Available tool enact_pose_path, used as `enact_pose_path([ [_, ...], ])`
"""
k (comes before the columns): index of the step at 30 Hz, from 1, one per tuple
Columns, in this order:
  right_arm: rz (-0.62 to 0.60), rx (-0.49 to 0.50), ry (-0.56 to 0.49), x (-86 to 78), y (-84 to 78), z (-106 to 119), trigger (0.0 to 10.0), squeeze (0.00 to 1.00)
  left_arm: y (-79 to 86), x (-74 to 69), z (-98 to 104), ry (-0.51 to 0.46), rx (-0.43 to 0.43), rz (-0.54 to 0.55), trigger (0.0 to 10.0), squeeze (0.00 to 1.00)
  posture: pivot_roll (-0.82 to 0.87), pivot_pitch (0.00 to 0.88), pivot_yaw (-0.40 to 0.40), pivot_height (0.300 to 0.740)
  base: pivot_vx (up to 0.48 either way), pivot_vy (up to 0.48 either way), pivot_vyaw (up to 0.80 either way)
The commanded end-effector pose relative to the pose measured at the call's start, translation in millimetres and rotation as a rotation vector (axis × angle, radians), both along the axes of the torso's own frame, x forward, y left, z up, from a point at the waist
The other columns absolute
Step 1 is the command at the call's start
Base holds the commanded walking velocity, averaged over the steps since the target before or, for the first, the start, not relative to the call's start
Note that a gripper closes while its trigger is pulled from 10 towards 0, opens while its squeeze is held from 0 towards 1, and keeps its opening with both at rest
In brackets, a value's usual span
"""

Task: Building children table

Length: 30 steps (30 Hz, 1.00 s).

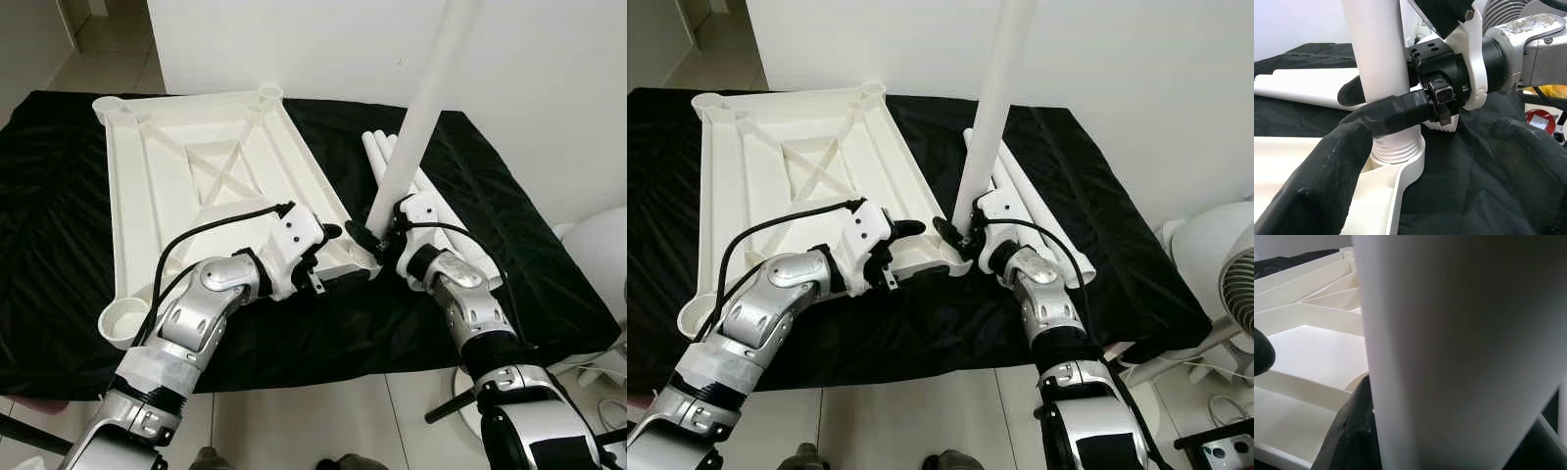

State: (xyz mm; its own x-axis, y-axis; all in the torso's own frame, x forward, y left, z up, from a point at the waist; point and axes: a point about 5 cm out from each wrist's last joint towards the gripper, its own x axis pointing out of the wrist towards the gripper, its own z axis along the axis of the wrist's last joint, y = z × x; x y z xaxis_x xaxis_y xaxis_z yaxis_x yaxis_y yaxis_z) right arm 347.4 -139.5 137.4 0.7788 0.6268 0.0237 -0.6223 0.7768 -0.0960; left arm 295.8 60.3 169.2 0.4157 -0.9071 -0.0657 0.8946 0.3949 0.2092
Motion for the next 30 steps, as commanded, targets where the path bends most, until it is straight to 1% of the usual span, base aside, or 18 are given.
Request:
enact_pose_path([
  [1,0.009,-0.018,0.035,-3.6,-3.6,-10.1,0.0,0.0,-5.2,-6.3,-0.2,0.012,0.007,-0.089,10.0,0.0,0.07,0.0,-0.085,0.74,0.0,0.0,0.0],
  [5,-0.002,0.008,0.041,-4.0,-4.5,-11.7,0.0,0.0,-6.0,-6.1,-0.1,0.012,0.007,-0.092,10.0,0.0,0.07,0.0,-0.085,0.74,0.0,0.0,0.0],
  [6,-0.062,0.031,0.051,-3.0,-3.8,-12.1,10.0,0.0,-6.2,-6.4,-0.1,0.015,0.006,-0.095,10.0,0.0,0.06,0.0,-0.084,0.74,0.0,0.0,0.0],
  [7,-0.062,0.031,0.051,-3.0,-3.8,-12.1,10.0,0.0,-6.2,-6.4,-0.1,0.015,0.006,-0.095,10.0,0.0,0.06,0.0,-0.084,0.74,0.0,0.0,0.0],
  [10,-0.133,0.04,0.059,-1.6,-2.3,-13.0,10.0,0.0,-6.3,-6.8,-0.4,0.018,0.007,-0.097,10.0,0.0,0.06,0.0,-0.084,0.74,0.0,0.0,0.0],
  [12,-0.236,0.038,0.059,1.0,0.7,-13.8,10.0,0.0,-6.7,-7.3,-1.1,0.022,0.006,-0.097,10.0,0.0,0.06,0.0,-0.084,0.74,0.0,0.0,0.0],
  [13,-0.282,0.054,0.064,1.6,3.1,-13.7,10.0,0.0,-6.7,-7.6,-1.3,0.024,0.006,-0.098,10.0,0.0,0.06,0.0,-0.083,0.74,0.0,0.0,0.0],
  [14,-0.307,0.066,0.068,1.8,4.5,-13.6,10.0,0.0,-6.8,-7.7,-1.4,0.024,0.005,-0.098,10.0,0.0,0.06,0.0,-0.083,0.74,0.0,0.0,0.0],
  [18,-0.432,0.099,0.1,1.1,22.4,-13.9,10.0,0.0,-7.4,-8.6,-2.0,0.027,0.005,-0.101,10.0,0.0,0.05,0.0,-0.084,0.74,0.0,0.0,0.0],
  [21,-0.481,0.104,0.105,1.1,25.3,-14.0,10.0,0.0,-7.5,-9.0,-2.0,0.027,0.004,-0.101,10.0,0.0,0.06,0.0,-0.088,0.74,0.0,0.0,0.0],
  [22,-0.585,0.148,0.089,-0.5,33.2,-10.8,10.0,0.0,-7.2,-9.3,-2.1,0.03,0.001,-0.098,10.0,0.0,0.06,0.0,-0.091,0.74,0.0,0.0,0.0],
  [23,-0.585,0.148,0.089,-0.5,33.2,-10.8,10.0,0.0,-7.2,-9.3,-2.1,0.03,0.001,-0.098,10.0,0.0,0.06,0.0,-0.091,0.74,0.0,0.0,0.0],
  [25,-0.661,0.201,0.083,-2.8,39.4,-8.1,10.0,0.0,-6.8,-9.4,-2.4,0.032,0.001,-0.096,10.0,0.0,0.06,0.0,-0.091,0.74,0.0,0.0,0.0],
  [27,-0.682,0.219,0.082,-3.6,41.1,-7.2,10.0,0.0,-6.7,-9.5,-2.6,0.031,0.002,-0.096,10.0,0.0,0.06,0.0,-0.091,0.74,0.0,0.0,0.0],
  [28,-0.665,0.236,0.082,-6.2,49.8,-6.8,10.0,0.0,-6.4,-9.5,-2.7,0.033,0.001,-0.093,10.0,0.0,0.06,0.0,-0.096,0.74,0.0,0.0,0.0],
  [29,-0.665,0.236,0.082,-6.2,49.8,-6.8,10.0,0.0,-6.4,-9.5,-2.7,0.033,0.001,-0.093,10.0,0.0,0.06,0.0,-0.096,0.74,0.0,0.0,0.0],
  [30,-0.655,0.244,0.083,-8.4,56.3,-6.1,10.0,0.0,-6.2,-9.6,-2.7,0.035,-0.001,-0.09,10.0,0.0,0.06,0.0,-0.096,0.74,0.0,0.0,0.0],
])
